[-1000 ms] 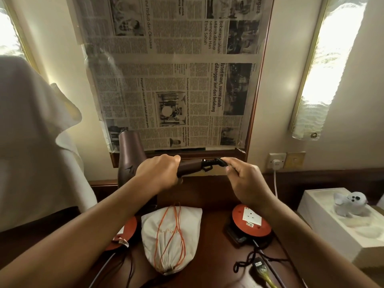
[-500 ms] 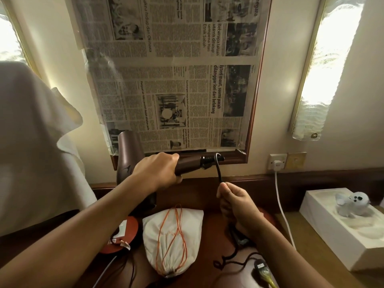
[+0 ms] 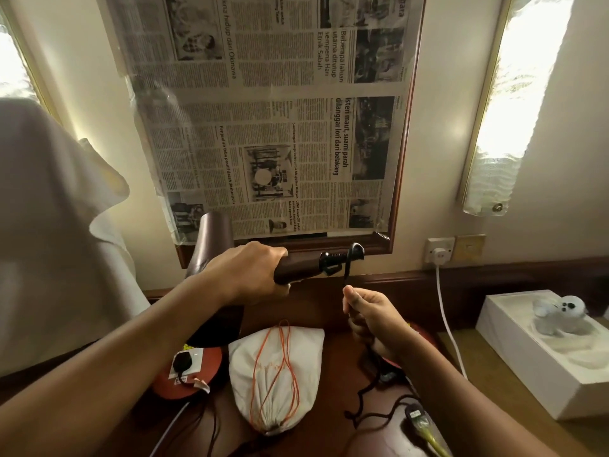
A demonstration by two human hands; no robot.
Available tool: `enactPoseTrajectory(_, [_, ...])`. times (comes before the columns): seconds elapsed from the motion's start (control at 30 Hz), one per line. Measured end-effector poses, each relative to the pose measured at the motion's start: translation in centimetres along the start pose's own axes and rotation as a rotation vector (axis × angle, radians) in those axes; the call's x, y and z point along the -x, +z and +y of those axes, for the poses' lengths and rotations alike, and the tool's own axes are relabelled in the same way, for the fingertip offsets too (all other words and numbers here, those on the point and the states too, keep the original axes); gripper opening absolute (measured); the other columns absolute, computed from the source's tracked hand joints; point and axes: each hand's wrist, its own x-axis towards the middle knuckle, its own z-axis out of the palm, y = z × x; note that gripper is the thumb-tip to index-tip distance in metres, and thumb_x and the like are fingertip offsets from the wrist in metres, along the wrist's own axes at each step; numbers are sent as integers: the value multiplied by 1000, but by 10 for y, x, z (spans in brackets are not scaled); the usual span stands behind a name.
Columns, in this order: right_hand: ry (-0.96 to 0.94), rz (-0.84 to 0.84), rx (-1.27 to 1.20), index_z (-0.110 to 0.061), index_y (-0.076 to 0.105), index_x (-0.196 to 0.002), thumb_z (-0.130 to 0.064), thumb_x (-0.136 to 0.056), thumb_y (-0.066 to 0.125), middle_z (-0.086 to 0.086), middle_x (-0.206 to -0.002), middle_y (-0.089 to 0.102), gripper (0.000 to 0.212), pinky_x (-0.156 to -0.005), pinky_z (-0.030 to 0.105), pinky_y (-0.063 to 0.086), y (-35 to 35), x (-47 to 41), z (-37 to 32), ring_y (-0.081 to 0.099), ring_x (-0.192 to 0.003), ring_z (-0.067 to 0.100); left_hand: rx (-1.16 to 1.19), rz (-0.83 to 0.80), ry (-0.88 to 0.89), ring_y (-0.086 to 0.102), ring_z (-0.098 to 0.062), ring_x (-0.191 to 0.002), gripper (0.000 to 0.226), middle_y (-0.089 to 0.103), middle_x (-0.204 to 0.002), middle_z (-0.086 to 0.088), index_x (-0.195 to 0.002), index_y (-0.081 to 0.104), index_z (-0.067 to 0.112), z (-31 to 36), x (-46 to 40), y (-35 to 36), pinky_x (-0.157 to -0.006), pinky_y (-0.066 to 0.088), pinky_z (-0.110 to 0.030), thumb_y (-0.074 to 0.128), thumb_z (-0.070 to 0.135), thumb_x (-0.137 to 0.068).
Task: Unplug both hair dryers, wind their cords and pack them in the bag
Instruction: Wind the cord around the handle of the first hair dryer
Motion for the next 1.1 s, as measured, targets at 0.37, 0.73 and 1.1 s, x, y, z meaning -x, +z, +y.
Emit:
enactPoseTrajectory(0.37, [-148,111,473,-12,73,-90,-7,-92,57,0,-48,54,17,-33,19,31,-26,-24,-55,37,-34,9,-208,-106,108,57,-12,-84,36,61,-100,6,-117,53,29,9,8,-2,-69,46,-25,63,42,-85])
enactPoseTrajectory(0.73, [-505,188,885,-17,75,-92,-17,-84,71,-8,-83,71,9,-71,10,47,-23,-22,-97,65,-79,1,-316,-72,62,60,-18,-87,34,61,-102,2,-121,52,26,12,7,4,-70,48,-29,59,30,-87])
enactPoseTrajectory(1.1, [-625,244,941,-15,75,-92,-15,-86,68,-3,-82,72,9,-72,21,56,-7,-9,-89,67,-77,8,-333,-44,-26,58,-19,-88,34,61,-103,0,-120,53,23,9,0,19,-70,45,-31,59,27,-87])
